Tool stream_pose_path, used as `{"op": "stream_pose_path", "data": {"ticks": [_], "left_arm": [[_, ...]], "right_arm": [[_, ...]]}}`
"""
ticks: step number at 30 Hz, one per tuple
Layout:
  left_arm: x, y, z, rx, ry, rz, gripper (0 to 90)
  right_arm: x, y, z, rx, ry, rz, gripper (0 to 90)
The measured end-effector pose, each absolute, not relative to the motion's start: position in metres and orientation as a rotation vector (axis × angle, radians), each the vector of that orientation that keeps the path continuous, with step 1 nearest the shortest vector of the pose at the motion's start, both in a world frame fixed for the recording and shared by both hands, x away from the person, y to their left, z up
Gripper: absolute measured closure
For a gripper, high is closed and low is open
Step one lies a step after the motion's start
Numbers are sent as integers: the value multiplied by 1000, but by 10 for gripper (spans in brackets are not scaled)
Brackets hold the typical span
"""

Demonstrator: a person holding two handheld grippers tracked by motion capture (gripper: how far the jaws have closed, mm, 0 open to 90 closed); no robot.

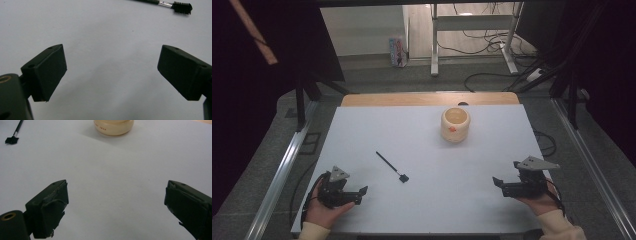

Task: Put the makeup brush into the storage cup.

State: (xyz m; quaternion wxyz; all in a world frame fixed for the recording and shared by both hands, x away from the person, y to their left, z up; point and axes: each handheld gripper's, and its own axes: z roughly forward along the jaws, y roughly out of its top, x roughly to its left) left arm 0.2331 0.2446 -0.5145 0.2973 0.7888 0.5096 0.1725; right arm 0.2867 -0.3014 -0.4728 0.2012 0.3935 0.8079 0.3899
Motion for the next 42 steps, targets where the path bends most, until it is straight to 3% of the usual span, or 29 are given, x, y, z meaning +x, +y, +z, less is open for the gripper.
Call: {"op": "stream_pose_path", "data": {"ticks": [42], "left_arm": [[235, 243, -512, 2098, 1325, 466, 94]], "right_arm": [[281, -285, -469, 1145, 2254, 1105, 91]]}}
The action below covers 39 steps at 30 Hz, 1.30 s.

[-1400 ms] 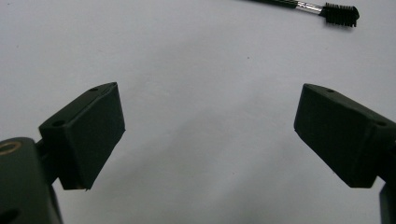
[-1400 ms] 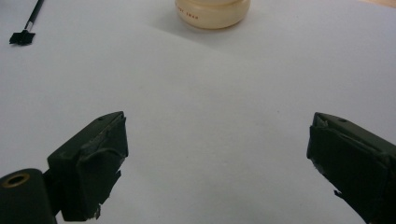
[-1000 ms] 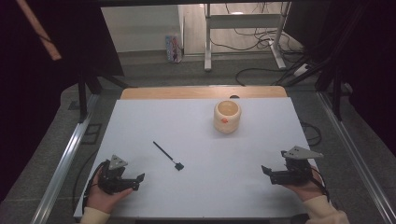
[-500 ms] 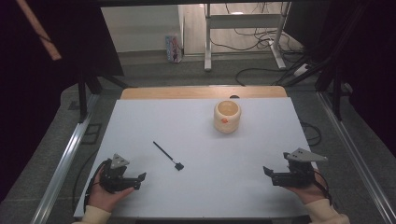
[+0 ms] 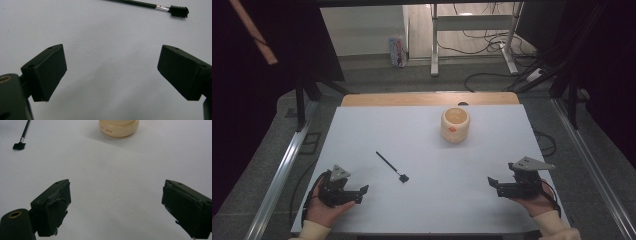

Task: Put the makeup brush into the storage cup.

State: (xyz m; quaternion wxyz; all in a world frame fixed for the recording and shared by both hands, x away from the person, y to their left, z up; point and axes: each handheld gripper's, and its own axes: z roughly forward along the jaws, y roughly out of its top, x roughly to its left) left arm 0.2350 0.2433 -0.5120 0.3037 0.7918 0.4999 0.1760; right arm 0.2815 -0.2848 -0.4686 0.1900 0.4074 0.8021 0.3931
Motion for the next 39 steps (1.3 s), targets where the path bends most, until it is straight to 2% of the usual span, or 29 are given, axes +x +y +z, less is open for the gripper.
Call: {"op": "stream_pose_path", "data": {"ticks": [22, 39], "left_arm": [[234, 242, -514, 2114, 1327, 464, 94], [233, 241, -513, 2116, 1320, 467, 94]], "right_arm": [[298, -247, -460, 1096, 2324, 1131, 96], [309, -190, -456, 1008, 2409, 1110, 123]]}}
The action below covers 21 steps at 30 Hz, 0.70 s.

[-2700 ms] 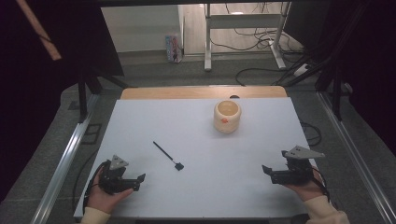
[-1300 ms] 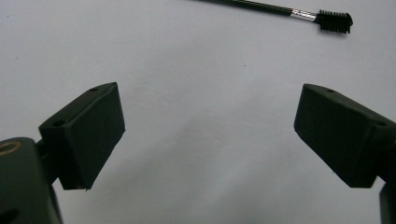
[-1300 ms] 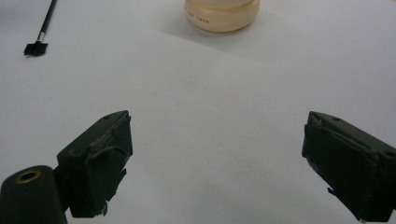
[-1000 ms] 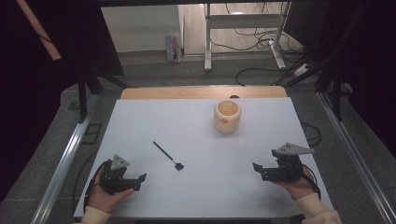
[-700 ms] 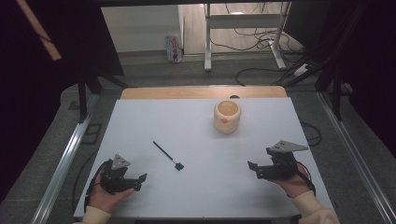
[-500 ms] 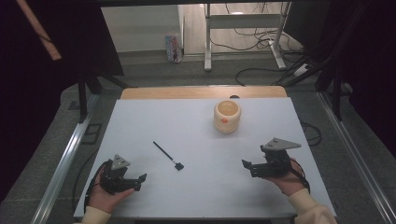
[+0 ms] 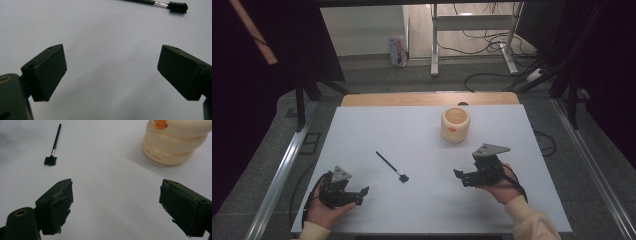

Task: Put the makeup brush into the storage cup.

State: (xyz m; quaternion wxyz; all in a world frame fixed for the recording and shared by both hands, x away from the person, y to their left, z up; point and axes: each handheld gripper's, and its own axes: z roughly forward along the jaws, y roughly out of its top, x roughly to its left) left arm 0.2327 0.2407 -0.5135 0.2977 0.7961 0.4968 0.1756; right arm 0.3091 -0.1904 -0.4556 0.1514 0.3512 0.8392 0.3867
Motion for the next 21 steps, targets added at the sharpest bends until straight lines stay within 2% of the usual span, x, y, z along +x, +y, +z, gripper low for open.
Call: {"op": "stream_pose_path", "data": {"ticks": [21], "left_arm": [[233, 241, -514, 2132, 1320, 474, 95]], "right_arm": [[319, -161, -459, 1020, 2468, 1061, 150]]}}
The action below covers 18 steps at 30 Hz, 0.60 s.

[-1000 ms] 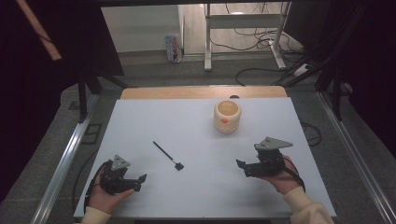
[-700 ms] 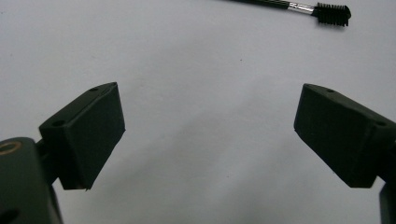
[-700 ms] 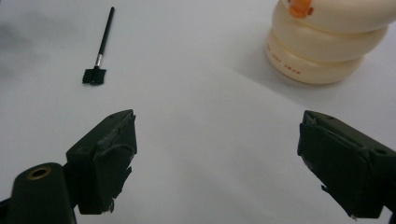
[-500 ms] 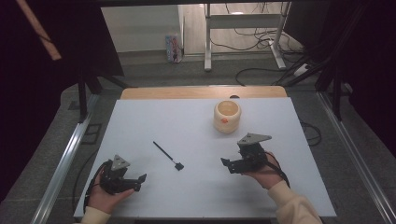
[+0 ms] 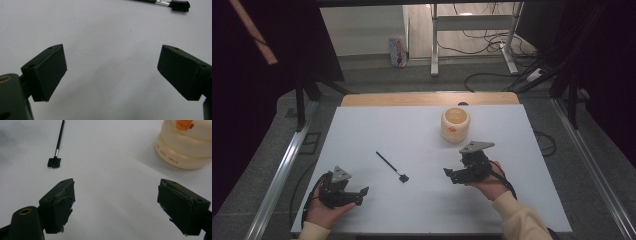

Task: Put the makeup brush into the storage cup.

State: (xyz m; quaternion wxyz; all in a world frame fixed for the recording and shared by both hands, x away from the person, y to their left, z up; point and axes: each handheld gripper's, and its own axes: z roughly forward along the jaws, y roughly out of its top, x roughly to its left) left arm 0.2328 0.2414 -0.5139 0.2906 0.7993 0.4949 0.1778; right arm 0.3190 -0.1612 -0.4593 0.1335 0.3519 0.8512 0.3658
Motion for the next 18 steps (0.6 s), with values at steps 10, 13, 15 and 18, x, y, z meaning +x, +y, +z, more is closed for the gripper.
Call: {"op": "stream_pose_path", "data": {"ticks": [10, 13, 15, 18], "left_arm": [[233, 241, -514, 2139, 1316, 467, 94], [232, 241, -514, 2135, 1313, 469, 94], [232, 241, -514, 2133, 1314, 469, 94], [232, 241, -513, 2123, 1314, 469, 92]], "right_arm": [[326, -141, -460, 1024, 2499, 1022, 165], [330, -130, -459, 1022, 2518, 1010, 167], [331, -122, -458, 1013, 2529, 1002, 168], [334, -110, -456, 1002, 2544, 988, 168]]}}
